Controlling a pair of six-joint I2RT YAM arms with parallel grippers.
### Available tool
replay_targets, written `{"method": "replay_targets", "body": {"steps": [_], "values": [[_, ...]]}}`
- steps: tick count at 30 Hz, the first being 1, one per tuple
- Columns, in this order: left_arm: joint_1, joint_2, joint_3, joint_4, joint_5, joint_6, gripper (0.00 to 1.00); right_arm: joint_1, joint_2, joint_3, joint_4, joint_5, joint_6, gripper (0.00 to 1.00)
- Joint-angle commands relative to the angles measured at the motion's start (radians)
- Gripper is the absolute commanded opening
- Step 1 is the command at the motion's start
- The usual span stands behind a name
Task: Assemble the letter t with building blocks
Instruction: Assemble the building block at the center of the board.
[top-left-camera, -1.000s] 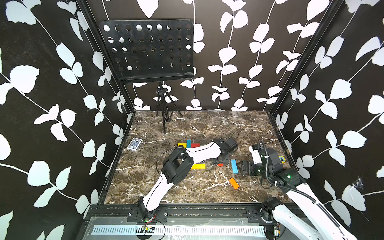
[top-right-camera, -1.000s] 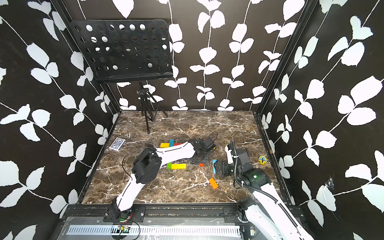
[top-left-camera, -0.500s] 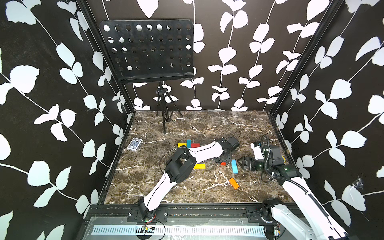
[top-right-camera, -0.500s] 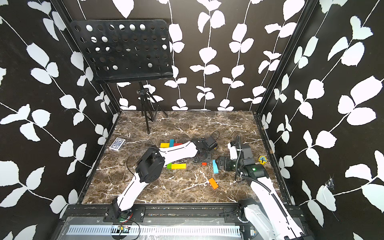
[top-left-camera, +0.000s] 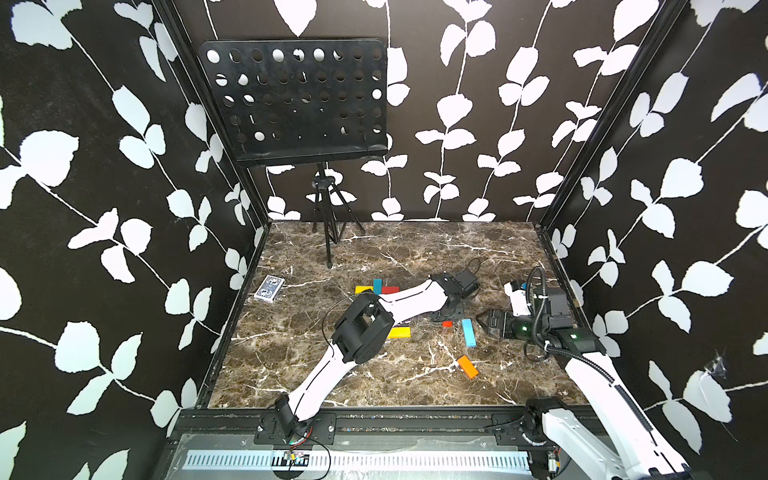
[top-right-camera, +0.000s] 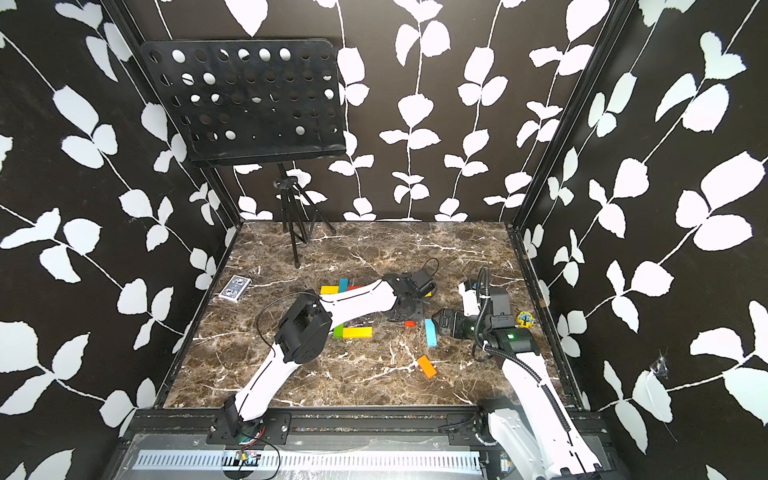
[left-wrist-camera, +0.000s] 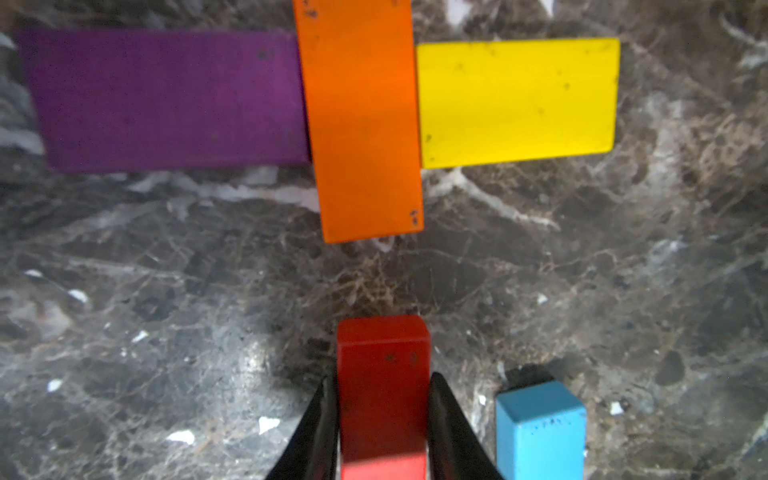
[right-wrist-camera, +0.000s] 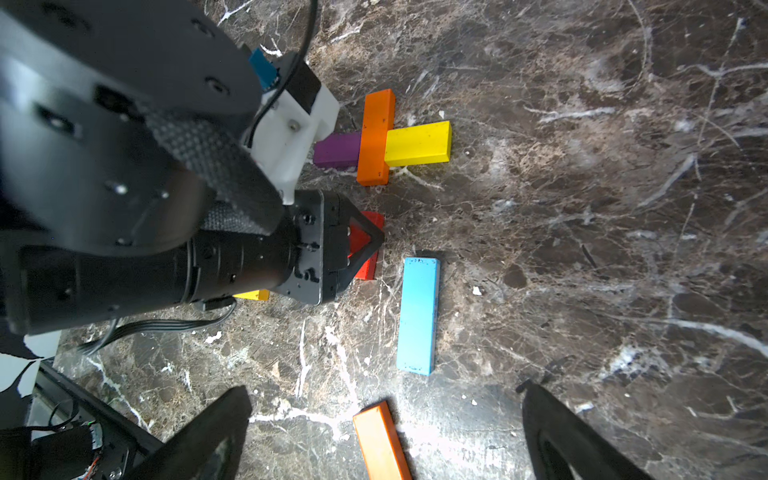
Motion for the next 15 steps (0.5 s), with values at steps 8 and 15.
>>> {"method": "replay_targets", "body": {"steps": [8,15], "values": [[0.022,0.050,0.054,-0.045,-0.011,0.012,0.33,-0.015,0.011,-0.010,0.033,-0.040,-0.017,1.00],[0.034,0.051,0.054,-0.050,-0.019,0.015,0.33,-0.021,0.016,-0.011,0.039,-0.051,-0.019,1.00]]}}
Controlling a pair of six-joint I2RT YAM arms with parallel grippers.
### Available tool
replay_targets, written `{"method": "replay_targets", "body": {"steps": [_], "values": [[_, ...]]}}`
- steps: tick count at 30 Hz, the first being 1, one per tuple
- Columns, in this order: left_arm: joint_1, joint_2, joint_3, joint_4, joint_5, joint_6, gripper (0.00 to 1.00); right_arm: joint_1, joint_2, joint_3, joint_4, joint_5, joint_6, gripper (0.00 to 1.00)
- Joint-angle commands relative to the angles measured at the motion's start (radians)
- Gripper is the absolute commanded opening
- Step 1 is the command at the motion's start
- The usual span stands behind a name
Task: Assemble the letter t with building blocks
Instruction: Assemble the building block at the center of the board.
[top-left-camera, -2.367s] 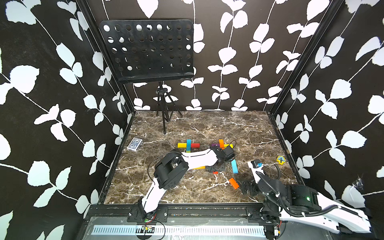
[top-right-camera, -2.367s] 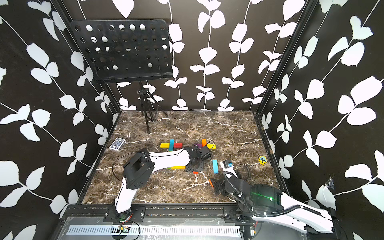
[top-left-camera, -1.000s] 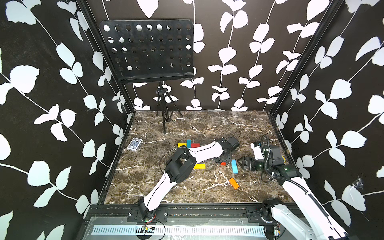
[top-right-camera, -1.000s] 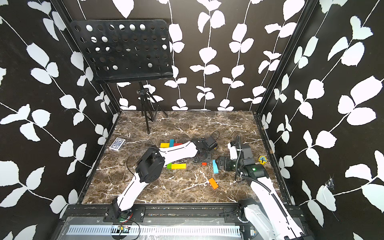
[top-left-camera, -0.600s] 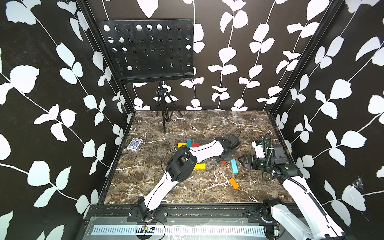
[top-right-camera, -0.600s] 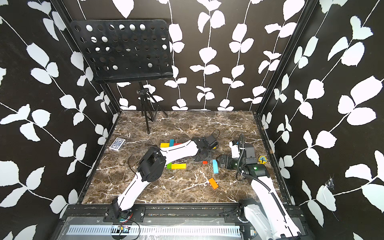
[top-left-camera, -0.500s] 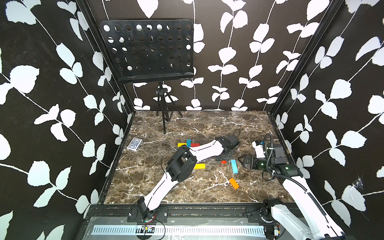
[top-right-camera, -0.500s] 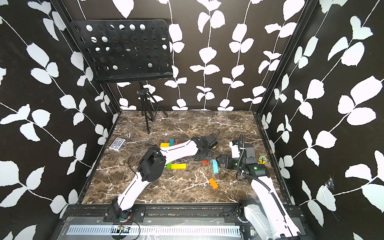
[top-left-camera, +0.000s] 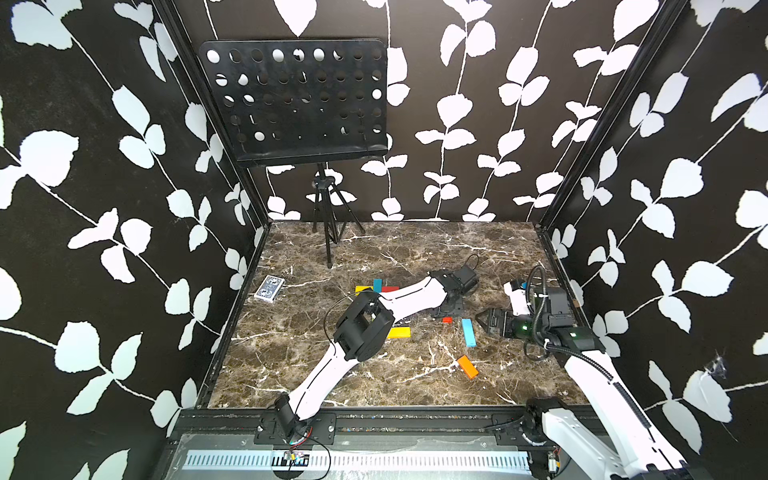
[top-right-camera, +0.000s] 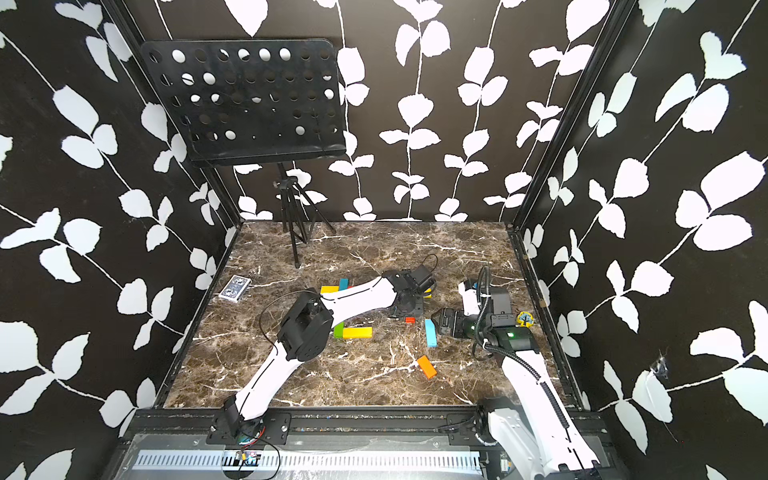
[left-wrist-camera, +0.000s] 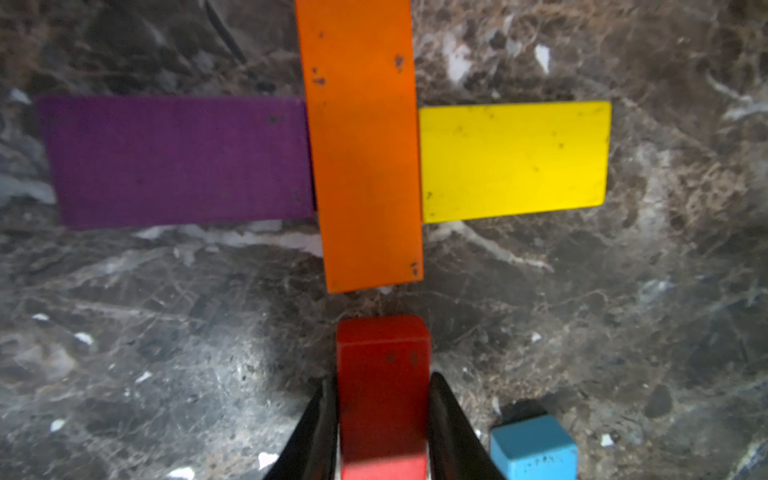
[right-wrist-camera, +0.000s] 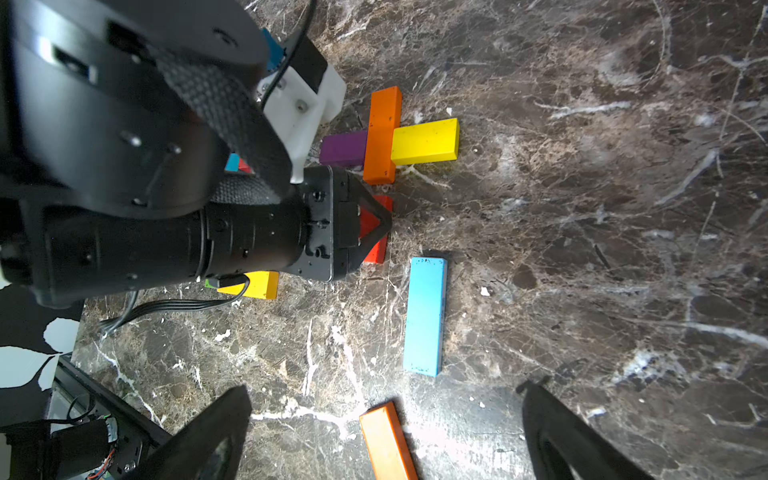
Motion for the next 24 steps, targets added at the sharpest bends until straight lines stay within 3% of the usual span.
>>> {"method": "replay_targets", "body": {"steps": [1,24], "values": [[0.015,0.022,0.005,-0.042,-0.020,0.014,0.33,-0.006,0.003,-0.012,0.033,-0.020,-0.019,1.00],[0.029,0.053,0.015,-0.024,-0.009,0.014,0.38,-0.013,0.014,-0.012,0.037,-0.042,-0.021,1.00]]}}
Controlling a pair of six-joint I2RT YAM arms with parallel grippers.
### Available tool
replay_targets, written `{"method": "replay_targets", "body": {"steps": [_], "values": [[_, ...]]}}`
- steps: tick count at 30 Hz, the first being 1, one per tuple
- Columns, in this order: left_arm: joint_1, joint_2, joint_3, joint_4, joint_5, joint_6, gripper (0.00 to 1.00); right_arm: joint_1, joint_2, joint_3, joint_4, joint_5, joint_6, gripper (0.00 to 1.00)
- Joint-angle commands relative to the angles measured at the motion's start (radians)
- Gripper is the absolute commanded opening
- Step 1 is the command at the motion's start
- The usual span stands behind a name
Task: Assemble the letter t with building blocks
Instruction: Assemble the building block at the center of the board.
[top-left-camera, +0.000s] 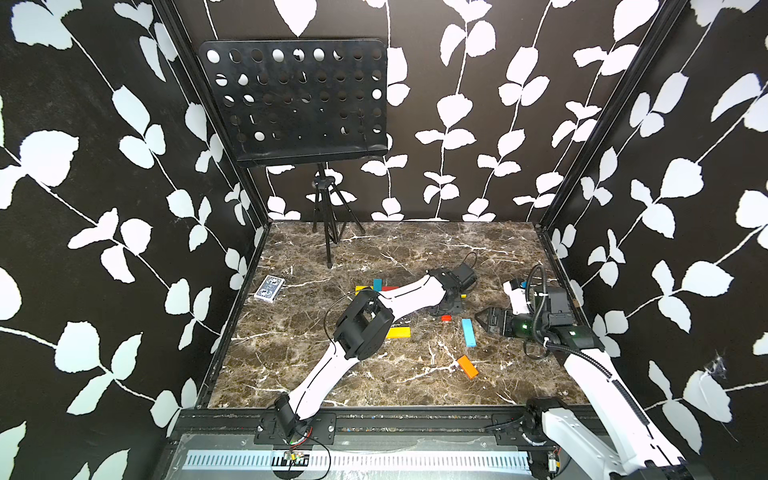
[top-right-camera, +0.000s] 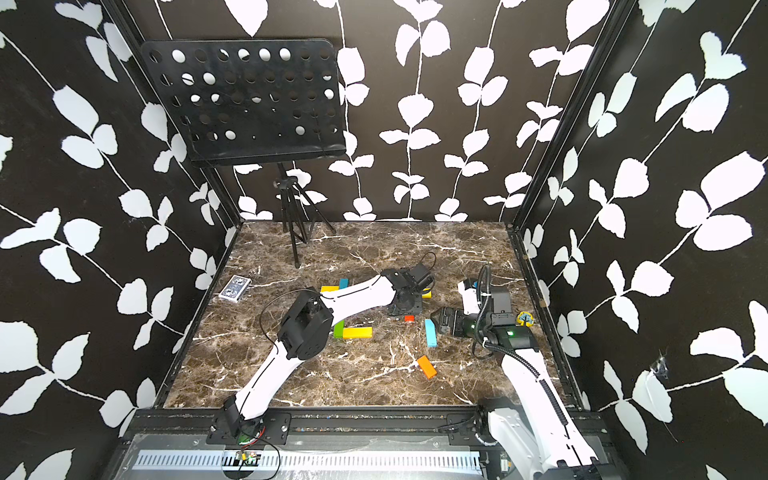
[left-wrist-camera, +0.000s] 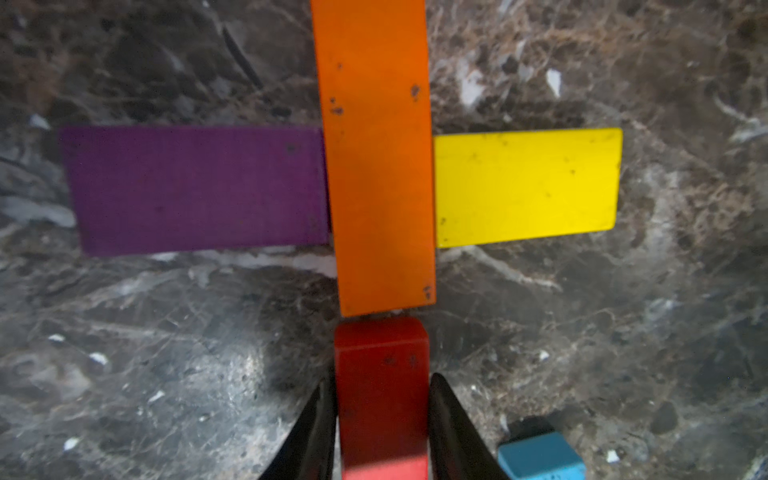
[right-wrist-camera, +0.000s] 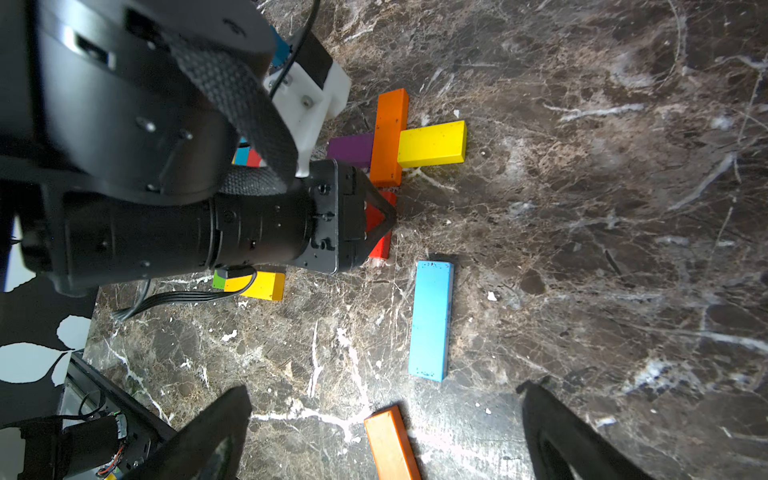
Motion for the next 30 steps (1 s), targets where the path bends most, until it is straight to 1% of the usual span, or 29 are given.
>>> {"method": "replay_targets", "body": {"steps": [1,7,12,14,16,20,24,30], "values": [[0.016,0.045,0.005,-0.024,-0.012,0.011,0.38,-0.004,0.001,-0.013,0.022,-0.019,-0.017,1.00],[0.023,0.051,0.008,-0.017,-0.012,0.012,0.38,-0.004,0.002,-0.014,0.023,-0.024,-0.018,1.00],[0.024,0.057,0.007,-0.009,0.012,0.012,0.38,-0.004,0.007,-0.014,0.024,-0.027,-0.017,1.00],[0.023,0.056,0.001,-0.009,0.022,0.012,0.40,-0.005,0.007,-0.013,0.024,-0.029,-0.019,1.00],[0.023,0.056,-0.002,-0.017,0.024,0.017,0.46,-0.004,0.007,-0.012,0.024,-0.032,-0.019,1.00],[0.022,0.048,-0.022,-0.006,0.027,0.021,0.50,-0.005,0.012,-0.011,0.024,-0.035,-0.019,1.00],[0.020,0.048,-0.023,-0.007,0.024,0.026,0.50,-0.004,0.010,-0.012,0.024,-0.037,-0.019,1.00],[0.017,0.048,-0.018,-0.010,0.010,0.040,0.48,-0.004,0.009,-0.011,0.024,-0.044,-0.019,1.00]]}}
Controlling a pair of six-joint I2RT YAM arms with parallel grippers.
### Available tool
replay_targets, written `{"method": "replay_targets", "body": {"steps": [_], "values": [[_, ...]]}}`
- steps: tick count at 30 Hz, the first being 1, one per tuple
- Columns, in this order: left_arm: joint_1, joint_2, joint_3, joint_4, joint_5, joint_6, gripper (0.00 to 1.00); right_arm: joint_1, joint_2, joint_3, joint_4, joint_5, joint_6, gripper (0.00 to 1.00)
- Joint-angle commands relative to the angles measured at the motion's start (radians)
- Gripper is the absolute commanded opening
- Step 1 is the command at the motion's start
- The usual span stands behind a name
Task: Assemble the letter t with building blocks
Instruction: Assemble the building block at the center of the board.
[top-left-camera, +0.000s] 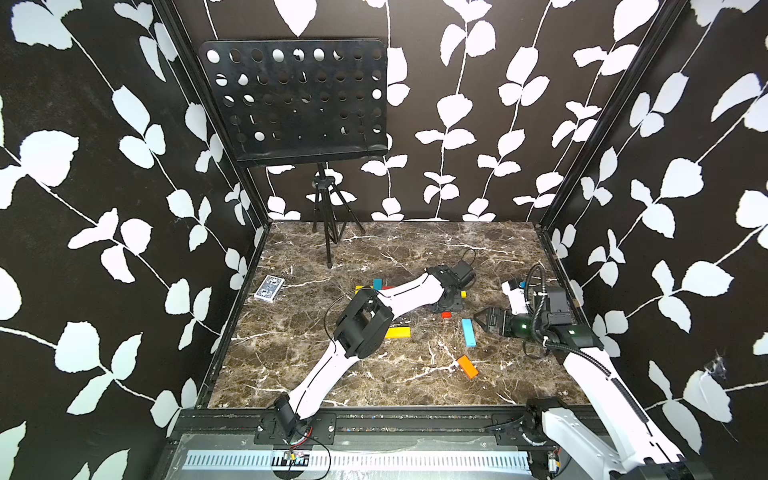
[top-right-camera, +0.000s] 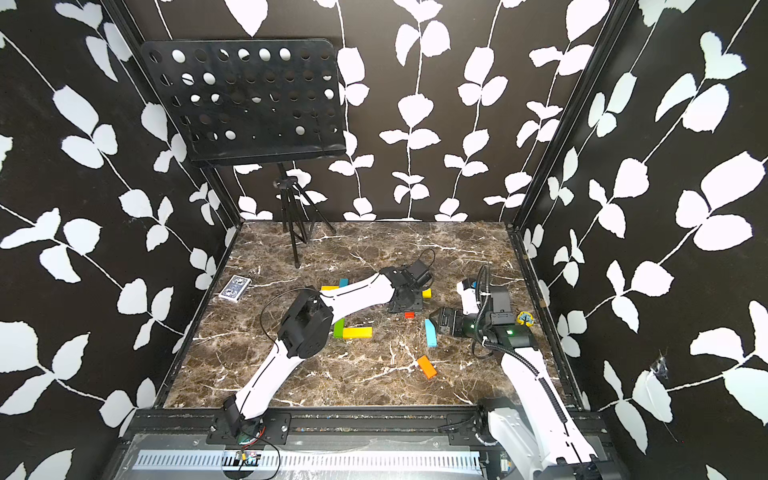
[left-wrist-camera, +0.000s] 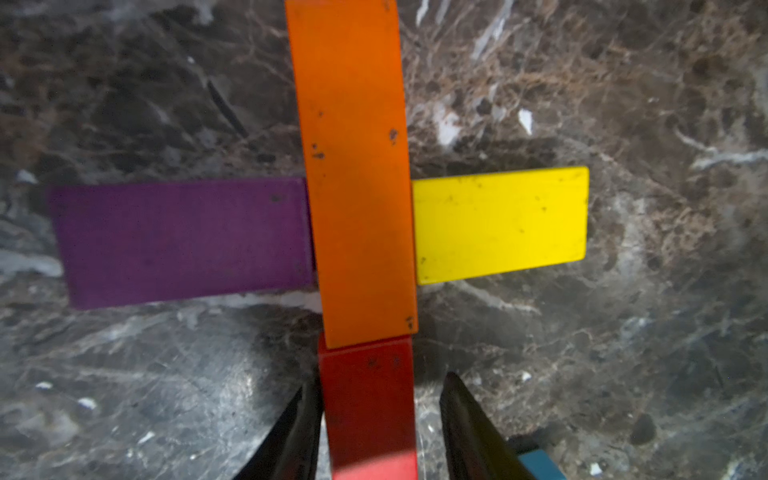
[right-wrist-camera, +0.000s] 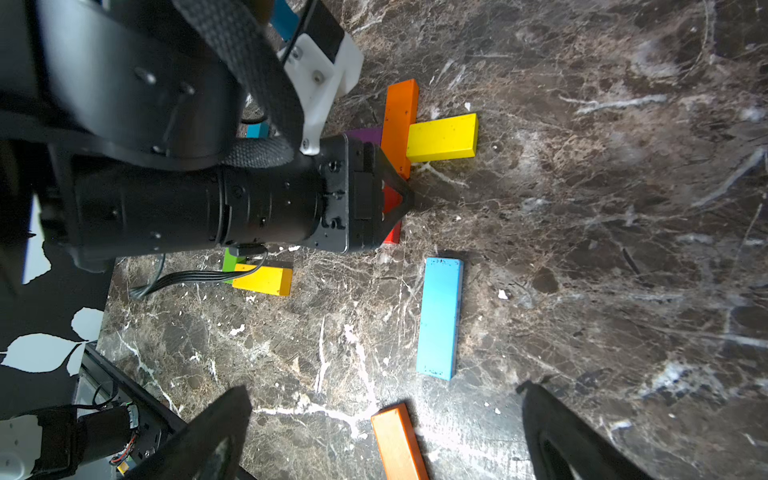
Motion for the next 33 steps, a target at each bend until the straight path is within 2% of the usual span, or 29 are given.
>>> {"method": "replay_targets", "body": {"steps": [1,17,33], "values": [[0.001,0.038,-0.030,-0.050,-0.012,0.019,0.48,-0.004,-0.002,-0.012,0.024,-0.017,-0.019,1.00],[-0.021,0.049,-0.031,-0.115,-0.087,0.002,0.50,-0.004,-0.019,-0.014,0.028,-0.046,-0.020,1.00],[-0.030,0.068,-0.022,-0.110,-0.086,0.008,0.48,-0.004,-0.025,-0.015,0.029,-0.055,-0.020,1.00]]}}
